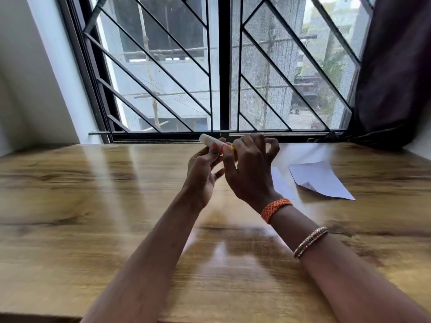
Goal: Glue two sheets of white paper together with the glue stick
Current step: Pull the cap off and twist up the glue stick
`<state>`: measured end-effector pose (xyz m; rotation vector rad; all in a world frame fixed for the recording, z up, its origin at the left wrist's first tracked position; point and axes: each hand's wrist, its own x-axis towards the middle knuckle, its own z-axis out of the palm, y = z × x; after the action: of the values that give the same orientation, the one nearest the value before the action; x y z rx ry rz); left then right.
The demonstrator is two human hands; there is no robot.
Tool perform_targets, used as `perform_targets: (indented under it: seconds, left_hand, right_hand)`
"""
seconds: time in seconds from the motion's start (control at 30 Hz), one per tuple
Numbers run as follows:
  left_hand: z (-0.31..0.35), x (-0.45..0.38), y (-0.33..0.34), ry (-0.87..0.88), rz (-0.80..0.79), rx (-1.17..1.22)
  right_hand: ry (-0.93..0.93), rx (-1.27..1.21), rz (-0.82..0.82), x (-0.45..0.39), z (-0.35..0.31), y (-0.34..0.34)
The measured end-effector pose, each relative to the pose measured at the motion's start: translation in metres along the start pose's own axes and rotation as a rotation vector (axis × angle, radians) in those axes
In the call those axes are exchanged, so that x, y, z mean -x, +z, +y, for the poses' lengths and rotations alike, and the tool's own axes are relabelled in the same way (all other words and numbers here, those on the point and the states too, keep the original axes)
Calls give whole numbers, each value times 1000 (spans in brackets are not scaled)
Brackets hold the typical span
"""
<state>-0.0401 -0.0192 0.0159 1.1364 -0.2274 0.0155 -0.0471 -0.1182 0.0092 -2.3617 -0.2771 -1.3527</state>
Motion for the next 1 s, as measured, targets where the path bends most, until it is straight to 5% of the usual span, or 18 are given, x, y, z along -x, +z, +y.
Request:
perform_targets:
  seconds: [0.33, 0.57, 0.73, 1.0]
  left_hand:
    - [0, -7, -6, 27, 252, -35]
    - [-1, -8, -5, 51, 179, -20]
    - [-2, -4, -4, 75, 184, -52]
    - [2, -4, -5, 93, 222, -57]
  right_hand:
    - [-125, -139, -67, 5, -9, 5]
    - [-61, -13, -7, 0, 1, 1]
    - [12, -78, -93, 2, 2, 7]
    - [-49, -186, -13, 3, -3, 8]
